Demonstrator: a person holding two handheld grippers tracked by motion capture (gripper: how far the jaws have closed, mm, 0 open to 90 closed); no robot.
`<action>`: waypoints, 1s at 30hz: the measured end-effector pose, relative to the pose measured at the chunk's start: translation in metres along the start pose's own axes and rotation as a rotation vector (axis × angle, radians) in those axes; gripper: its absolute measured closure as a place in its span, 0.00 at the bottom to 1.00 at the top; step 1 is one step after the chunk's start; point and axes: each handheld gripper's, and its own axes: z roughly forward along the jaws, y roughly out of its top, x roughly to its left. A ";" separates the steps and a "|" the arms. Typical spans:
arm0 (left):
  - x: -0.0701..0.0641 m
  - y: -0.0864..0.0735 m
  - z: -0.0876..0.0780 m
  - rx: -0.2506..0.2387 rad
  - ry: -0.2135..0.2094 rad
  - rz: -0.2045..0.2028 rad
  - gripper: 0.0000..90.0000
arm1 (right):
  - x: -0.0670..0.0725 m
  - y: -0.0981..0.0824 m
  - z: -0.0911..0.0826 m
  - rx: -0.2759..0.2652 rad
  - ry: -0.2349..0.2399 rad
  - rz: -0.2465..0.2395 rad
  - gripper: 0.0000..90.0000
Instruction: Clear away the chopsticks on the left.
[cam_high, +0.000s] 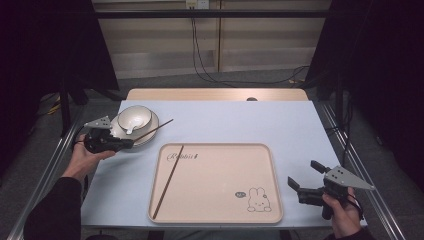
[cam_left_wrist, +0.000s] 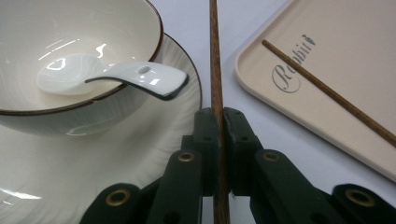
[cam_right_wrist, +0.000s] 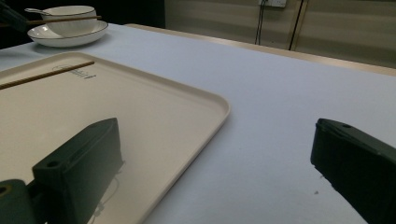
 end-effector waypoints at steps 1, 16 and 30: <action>-0.003 0.000 -0.002 0.005 0.001 -0.005 0.95 | 0.000 0.000 0.000 0.000 0.001 0.000 0.02; -0.037 -0.007 -0.010 -0.068 -0.029 -0.098 0.95 | 0.000 0.000 0.000 -0.001 0.001 -0.001 0.02; -0.081 0.000 -0.012 -0.109 -0.014 -0.165 0.95 | 0.000 0.000 0.000 -0.002 0.000 0.000 0.02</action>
